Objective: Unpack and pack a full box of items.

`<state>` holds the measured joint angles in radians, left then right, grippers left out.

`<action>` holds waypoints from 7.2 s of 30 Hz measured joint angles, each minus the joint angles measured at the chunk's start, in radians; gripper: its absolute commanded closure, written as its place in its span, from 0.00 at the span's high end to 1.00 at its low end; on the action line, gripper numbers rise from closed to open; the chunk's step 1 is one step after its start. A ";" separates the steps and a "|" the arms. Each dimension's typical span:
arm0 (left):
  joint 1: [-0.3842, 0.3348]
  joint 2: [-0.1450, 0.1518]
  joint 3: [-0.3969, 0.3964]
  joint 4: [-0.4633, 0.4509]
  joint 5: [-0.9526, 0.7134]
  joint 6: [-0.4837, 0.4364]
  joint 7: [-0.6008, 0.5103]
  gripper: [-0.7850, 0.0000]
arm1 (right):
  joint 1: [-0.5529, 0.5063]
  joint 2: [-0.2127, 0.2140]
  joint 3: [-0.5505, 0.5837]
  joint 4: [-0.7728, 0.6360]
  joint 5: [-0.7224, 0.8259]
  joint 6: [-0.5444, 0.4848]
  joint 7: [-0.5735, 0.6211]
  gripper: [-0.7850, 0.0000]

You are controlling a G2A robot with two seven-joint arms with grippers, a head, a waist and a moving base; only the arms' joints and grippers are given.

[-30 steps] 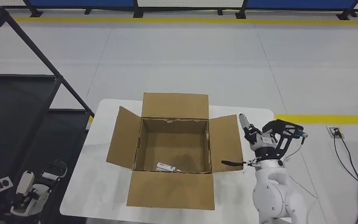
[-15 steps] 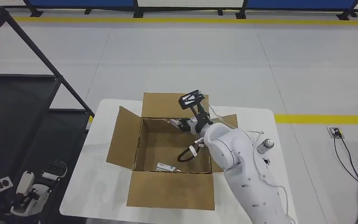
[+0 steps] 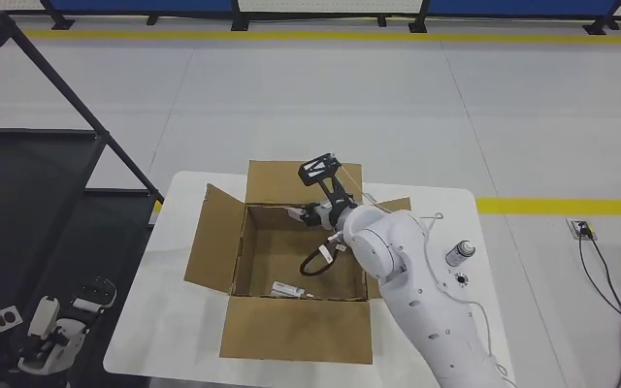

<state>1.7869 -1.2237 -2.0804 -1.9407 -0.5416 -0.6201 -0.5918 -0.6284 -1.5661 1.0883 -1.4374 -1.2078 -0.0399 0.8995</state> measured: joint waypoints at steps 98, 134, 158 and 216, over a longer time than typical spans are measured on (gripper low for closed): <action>0.000 0.000 0.000 0.000 0.000 0.000 0.000 1.00 | 0.460 -0.373 -0.545 1.258 0.192 -0.527 0.006 0.00; 0.000 0.000 0.000 0.000 0.000 0.000 0.000 1.00 | 0.014 0.071 -0.223 0.300 -0.120 -0.519 -0.421 0.00; 0.000 0.000 0.000 0.000 0.000 0.000 0.000 1.00 | -1.092 0.217 0.613 -0.456 0.124 -0.524 -1.188 0.00; 0.000 0.000 0.000 0.000 0.000 0.000 0.000 1.00 | -0.916 0.252 0.733 -0.251 0.224 -0.377 -0.879 0.00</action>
<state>1.7869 -1.2237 -2.0804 -1.9407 -0.5416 -0.6201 -0.5918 -1.5446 -1.3138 1.8209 -1.6883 -0.9835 -0.4173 0.0202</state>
